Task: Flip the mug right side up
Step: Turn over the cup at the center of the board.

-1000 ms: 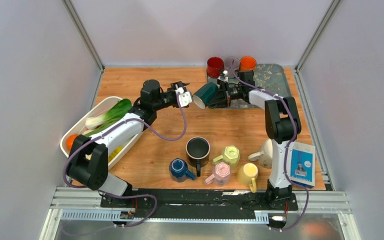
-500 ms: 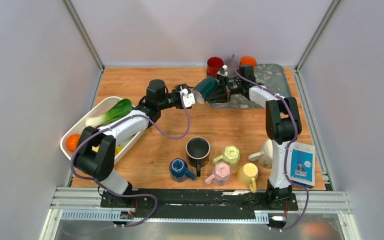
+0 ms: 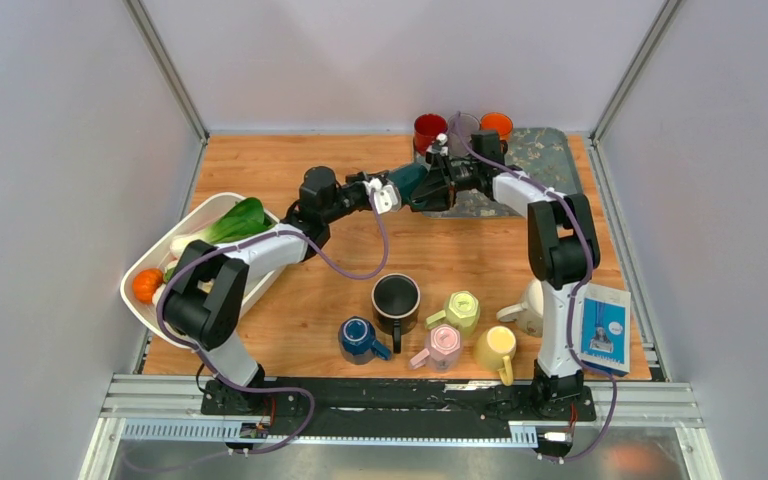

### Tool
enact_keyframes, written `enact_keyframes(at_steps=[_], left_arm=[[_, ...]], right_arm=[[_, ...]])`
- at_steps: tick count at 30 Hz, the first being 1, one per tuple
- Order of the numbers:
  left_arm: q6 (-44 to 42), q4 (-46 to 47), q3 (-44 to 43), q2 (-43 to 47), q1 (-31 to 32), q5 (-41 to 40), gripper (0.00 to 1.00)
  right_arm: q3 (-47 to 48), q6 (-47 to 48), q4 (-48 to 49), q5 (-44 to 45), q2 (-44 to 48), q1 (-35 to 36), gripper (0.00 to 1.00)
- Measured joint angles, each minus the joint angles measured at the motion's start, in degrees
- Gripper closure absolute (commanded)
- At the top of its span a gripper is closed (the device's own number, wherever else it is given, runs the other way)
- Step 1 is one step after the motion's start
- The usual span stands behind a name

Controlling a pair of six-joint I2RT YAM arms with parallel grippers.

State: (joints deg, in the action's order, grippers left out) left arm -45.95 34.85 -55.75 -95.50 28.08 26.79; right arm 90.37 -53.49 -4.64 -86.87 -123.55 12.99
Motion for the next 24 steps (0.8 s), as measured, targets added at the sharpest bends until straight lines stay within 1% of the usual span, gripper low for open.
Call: enact_keyframes(at_steps=[2, 8, 9, 11, 12, 15, 19, 21, 22, 24], left_arm=[[1.66, 0.46, 0.02, 0.0, -0.04, -0.55, 1.0], [7.04, -0.39, 0.92, 0.0, -0.11, -2.8, 1.0], [7.8, -0.61, 1.01, 0.0, -0.11, -3.15, 1.0], [9.38, -1.6, 1.01, 0.02, -0.22, -3.82, 1.0], [10.14, -2.43, 1.01, 0.15, -0.37, -4.09, 1.0], [12.85, -6.71, 1.01, 1.01, -0.76, -5.03, 1.0], [16.7, -12.63, 1.01, 4.37, -1.68, -5.27, 1.0], [18.03, -15.78, 0.85, 6.47, -1.97, -5.05, 1.0], [18.82, -18.08, 0.37, 7.48, -2.14, -4.74, 1.0], [20.41, -24.3, -2.25, 8.57, -2.8, -3.5, 1.0]], right_arm=[[-0.11, 0.17, -0.24, -0.46, 0.0, 0.22, 0.44], [-0.33, 0.66, -0.17, -1.49, 0.0, 0.37, 0.33], [-0.33, 0.7, -0.15, -1.57, 0.0, 0.33, 0.27], [-0.33, 1.01, -0.11, -1.68, -0.02, 0.07, 0.03], [-0.33, 1.22, 0.0, -1.75, -0.07, -0.17, 0.0], [-0.35, 2.4, 0.87, -0.87, -0.13, -1.7, 0.0], [-0.2, 5.92, 0.9, 2.93, -0.11, -4.2, 0.0], [1.14, 10.23, -1.64, 6.56, -0.11, -5.11, 0.0], [2.73, 13.49, -4.59, 9.55, -0.11, -5.42, 0.0], [7.52, 22.77, -11.63, 16.76, -0.11, -5.53, 0.0]])
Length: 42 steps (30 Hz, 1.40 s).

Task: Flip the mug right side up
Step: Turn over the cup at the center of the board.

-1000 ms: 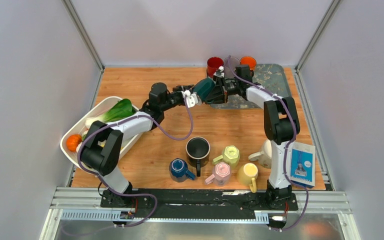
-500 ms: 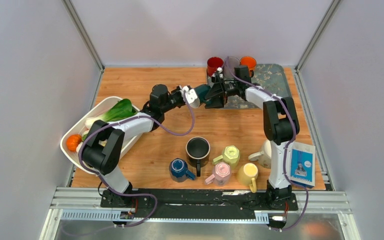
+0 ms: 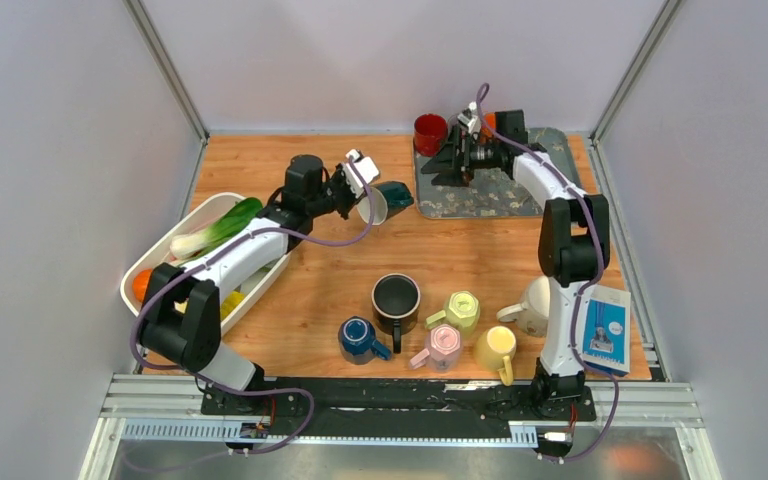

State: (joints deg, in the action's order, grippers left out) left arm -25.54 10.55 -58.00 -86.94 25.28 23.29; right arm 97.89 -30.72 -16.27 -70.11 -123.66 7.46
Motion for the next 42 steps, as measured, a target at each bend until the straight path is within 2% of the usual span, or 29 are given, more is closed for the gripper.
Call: enact_keyframes(at_steps=[4, 8, 12, 15, 17, 21, 24, 28, 36, 38, 41, 42], left_arm=[[2.99, -10.93, -5.97, 0.07, -1.44, 3.23, 1.0], [5.4, -19.5, -9.94, -0.17, -2.6, 5.16, 1.0], [8.22, -23.3, -11.04, -1.33, -3.69, 5.18, 1.0], [10.38, -24.7, -11.47, -3.19, -4.0, 4.94, 1.0], [11.96, -24.96, -11.78, -4.66, -4.11, 4.7, 1.0], [14.53, -25.05, -13.14, -7.72, -4.11, 4.68, 1.0], [15.96, -24.83, -13.77, -8.96, -4.11, 4.66, 1.0], [17.33, -24.55, -13.77, -8.98, -4.11, 4.72, 1.0], [18.82, -25.46, -14.45, -9.73, -4.26, 4.79, 1.0], [18.58, -26.23, -15.58, -10.75, -4.37, 5.03, 1.0], [17.7, -27.23, -16.76, -11.74, -4.37, 5.16, 1.0], [17.07, -28.06, -17.05, -11.89, -4.35, 5.68, 0.99]], right_arm=[[7.32, 19.98, -9.44, 13.0, 1.77, 0.94, 0.0], [4.42, 39.82, -12.46, 21.0, 10.12, 2.97, 0.0], [0.17, 55.76, -12.92, 23.61, 18.6, 6.27, 0.0], [-2.4, 69.55, -15.69, 25.53, 23.19, 10.45, 0.04], [-4.04, 79.21, -18.82, 29.03, 24.79, 14.95, 0.1], [-5.29, 91.73, -24.92, 35.26, 23.58, 22.77, 0.15], [-5.25, 95.93, -27.63, 38.42, 21.55, 25.29, 0.22], [-4.09, 98.71, -29.07, 42.97, 18.16, 25.57, 0.36], [0.28, 103.91, -30.23, 49.99, 13.16, 27.43, 0.55], [1.16, 104.85, -30.27, 51.67, 12.35, 28.09, 0.65], [2.19, 106.12, -30.18, 54.25, 11.41, 28.2, 0.98], [2.4, 104.98, -30.36, 54.75, 11.21, 28.13, 1.0]])
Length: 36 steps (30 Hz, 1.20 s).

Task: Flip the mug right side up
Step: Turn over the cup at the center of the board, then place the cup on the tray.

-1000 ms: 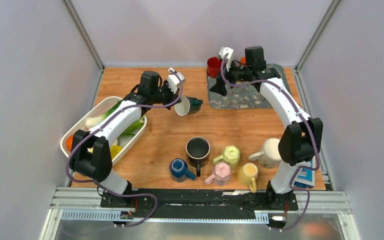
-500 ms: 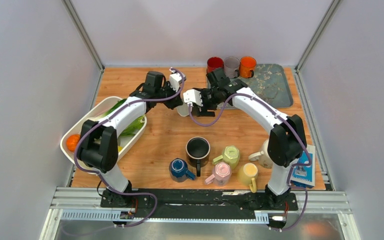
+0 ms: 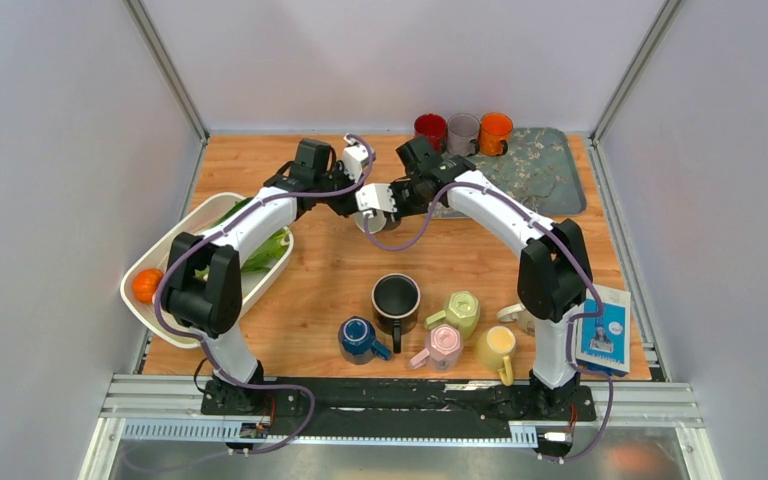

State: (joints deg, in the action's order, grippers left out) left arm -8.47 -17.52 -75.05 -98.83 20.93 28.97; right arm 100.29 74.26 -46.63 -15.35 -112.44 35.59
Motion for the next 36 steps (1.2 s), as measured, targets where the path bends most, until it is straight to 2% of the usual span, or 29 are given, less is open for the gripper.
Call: enact_keyframes(at_steps=[2, 3, 4, 9, 12, 16, 23, 30, 36], left_arm=[[-1.18, -0.17, -0.68, -0.37, 0.15, -0.83, 0.82], [-1.33, 0.02, -0.85, -0.61, 0.22, -0.83, 0.69], [-1.22, 0.02, -1.11, -0.76, 0.28, -1.11, 0.61], [2.08, 2.23, -2.93, -0.76, -0.11, -2.95, 0.46], [3.61, 4.63, -2.45, 0.31, -1.01, -4.5, 0.45], [4.31, 6.29, -0.31, 3.56, -2.69, -5.62, 0.44], [4.31, 6.69, 0.37, 5.95, -3.39, -5.9, 0.47], [4.35, 6.64, 0.83, 5.95, -3.39, -5.07, 0.48], [4.28, 6.45, 2.62, 6.56, -3.39, -5.07, 0.48]], right_arm=[[0.13, -0.04, -0.33, 0.0, -0.2, -0.33, 1.0], [0.28, -0.63, -0.46, 0.09, -0.2, -0.46, 1.0], [0.28, -1.14, -0.48, 0.04, -0.2, -0.59, 1.0], [0.31, -6.8, 0.11, -1.46, -1.9, -2.25, 1.0], [0.04, -12.81, 0.15, -4.24, -3.15, -5.7, 1.0], [-0.92, -23.37, 2.91, -7.5, -3.3, -13.79, 1.0], [-2.45, -41.07, 13.03, -6.01, -3.3, -24.41, 1.0], [-13.31, -57.33, 26.91, -4.57, -1.75, -24.15, 1.0], [-16.37, -64.02, 32.68, -3.56, -1.68, -22.93, 1.0]])
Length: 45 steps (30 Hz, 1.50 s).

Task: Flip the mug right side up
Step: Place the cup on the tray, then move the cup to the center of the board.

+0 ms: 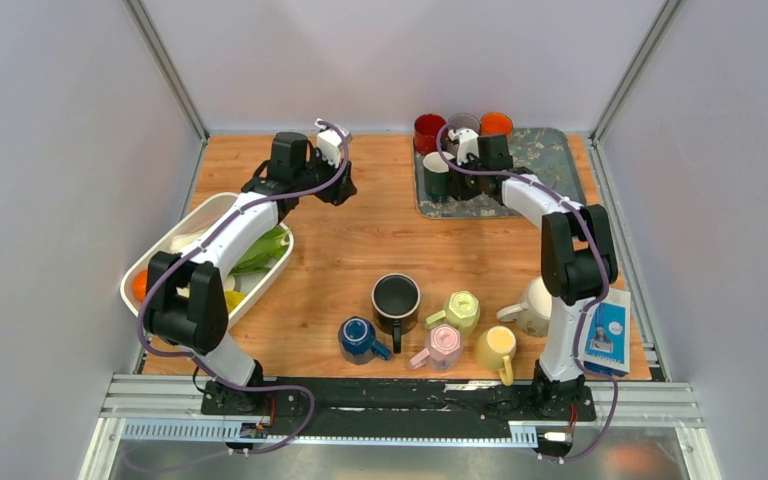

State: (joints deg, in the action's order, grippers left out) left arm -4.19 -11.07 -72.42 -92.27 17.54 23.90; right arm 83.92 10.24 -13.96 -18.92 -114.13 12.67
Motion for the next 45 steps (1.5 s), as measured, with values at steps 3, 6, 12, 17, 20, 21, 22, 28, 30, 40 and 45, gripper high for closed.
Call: enact_keyframes(at_steps=[3, 6, 12, 17, 20, 21, 22, 28, 30, 40, 45], left_arm=[[0.0, -0.24, 0.46, 0.24, 0.0, 0.0, 0.48], [0.02, -0.24, 0.55, 0.44, 0.0, 0.02, 0.48], [0.02, -0.15, 0.61, 0.94, 0.0, 0.09, 0.49], [0.07, -0.07, 1.16, 0.96, 0.0, 0.55, 0.5], [0.07, 0.09, 1.16, 0.98, 0.0, 0.85, 0.5], [0.07, 0.2, 1.16, 0.96, 0.0, 0.94, 0.5], [0.07, 0.22, 1.18, 0.98, 0.0, 1.01, 0.5], [0.07, 0.42, 1.95, 1.05, 0.0, 1.05, 0.5], [0.07, 0.46, 2.32, 1.05, 0.0, 1.07, 0.5], [0.24, 0.7, 2.64, 1.07, 0.0, 1.07, 0.5], [0.2, 0.74, 3.08, 1.2, 0.0, 1.03, 0.5]], right_arm=[[-0.63, -1.77, 1.49, 0.85, 0.0, 0.37, 1.0], [-0.74, -2.95, 1.99, 1.73, 0.0, 0.72, 0.94], [-1.73, -3.17, 3.96, 2.29, 0.0, 1.18, 0.98], [-2.16, -2.84, 4.92, 2.27, -0.02, 1.2, 0.93], [-2.16, -2.73, 5.11, 2.05, -0.11, 1.31, 0.82], [-2.16, -2.64, 5.14, 1.92, -0.11, 1.31, 0.8], [-2.16, -2.56, 5.14, 1.81, -0.13, 1.36, 0.79], [-2.95, -1.73, 5.62, 1.01, -0.11, 1.36, 0.59], [-3.56, -1.62, 5.51, 0.55, -0.11, 1.4, 0.49], [-6.12, -1.07, 2.69, 0.87, 3.41, 1.4, 0.0], [-9.55, 0.61, -2.19, 1.14, 13.0, 0.68, 0.0]])
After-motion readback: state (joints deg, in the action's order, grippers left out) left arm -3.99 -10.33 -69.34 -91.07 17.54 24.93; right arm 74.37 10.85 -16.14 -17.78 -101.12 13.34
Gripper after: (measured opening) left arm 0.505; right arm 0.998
